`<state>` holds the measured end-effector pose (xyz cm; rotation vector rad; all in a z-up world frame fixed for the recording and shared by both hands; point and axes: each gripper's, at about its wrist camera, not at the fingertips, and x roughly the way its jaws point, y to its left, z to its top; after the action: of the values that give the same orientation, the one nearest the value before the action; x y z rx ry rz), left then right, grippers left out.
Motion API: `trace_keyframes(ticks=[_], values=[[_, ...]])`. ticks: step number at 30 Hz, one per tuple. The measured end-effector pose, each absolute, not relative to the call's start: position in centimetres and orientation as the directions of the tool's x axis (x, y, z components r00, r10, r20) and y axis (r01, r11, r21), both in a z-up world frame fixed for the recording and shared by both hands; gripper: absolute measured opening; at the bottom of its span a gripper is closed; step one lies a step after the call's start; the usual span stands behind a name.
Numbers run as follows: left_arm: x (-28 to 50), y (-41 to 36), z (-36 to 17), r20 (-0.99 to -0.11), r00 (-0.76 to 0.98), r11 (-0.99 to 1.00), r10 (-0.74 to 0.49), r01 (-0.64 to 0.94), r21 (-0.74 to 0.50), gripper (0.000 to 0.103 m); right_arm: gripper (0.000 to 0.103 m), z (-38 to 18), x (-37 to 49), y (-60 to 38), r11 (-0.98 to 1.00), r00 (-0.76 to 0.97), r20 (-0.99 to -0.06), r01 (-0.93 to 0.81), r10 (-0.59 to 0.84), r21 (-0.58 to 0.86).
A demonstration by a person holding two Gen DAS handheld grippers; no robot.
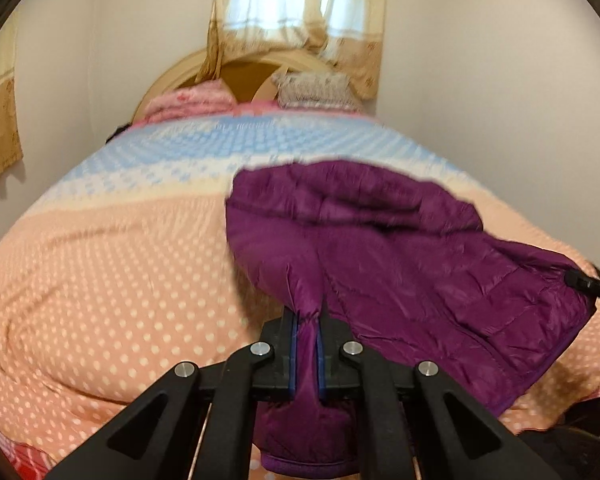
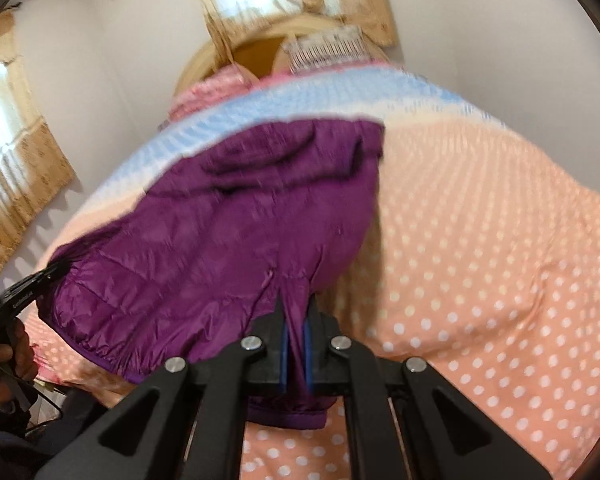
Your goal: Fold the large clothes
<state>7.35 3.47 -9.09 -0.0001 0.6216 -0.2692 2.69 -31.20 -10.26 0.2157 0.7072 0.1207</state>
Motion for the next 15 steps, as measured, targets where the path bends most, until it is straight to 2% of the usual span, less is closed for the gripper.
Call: trace_keyframes(ticks=[4, 8, 15], values=[[5.4, 5.3, -5.1, -0.517, 0.797, 0.949, -0.313, 0.279, -0.145, 0.005, 0.007, -6.0, 0.7, -31.6, 0.965, 0.818, -0.54, -0.062, 0.196, 0.257], [5.4, 5.8, -2.6, -0.473, 0.822, 0.948, -0.318, 0.293, -0.127, 0.005, 0.007, -2.8, 0.2, -31.4, 0.962, 0.864, -0.46, -0.092, 0.205, 0.256], [15.9, 4.0, -5.5, -0.506, 0.824, 0.958, -0.256, 0.287, -0.017, 0.006, 0.007, -3.8, 10.6, -32.2, 0.954, 0.86, -0.464, -0.077, 0.211, 0.291]])
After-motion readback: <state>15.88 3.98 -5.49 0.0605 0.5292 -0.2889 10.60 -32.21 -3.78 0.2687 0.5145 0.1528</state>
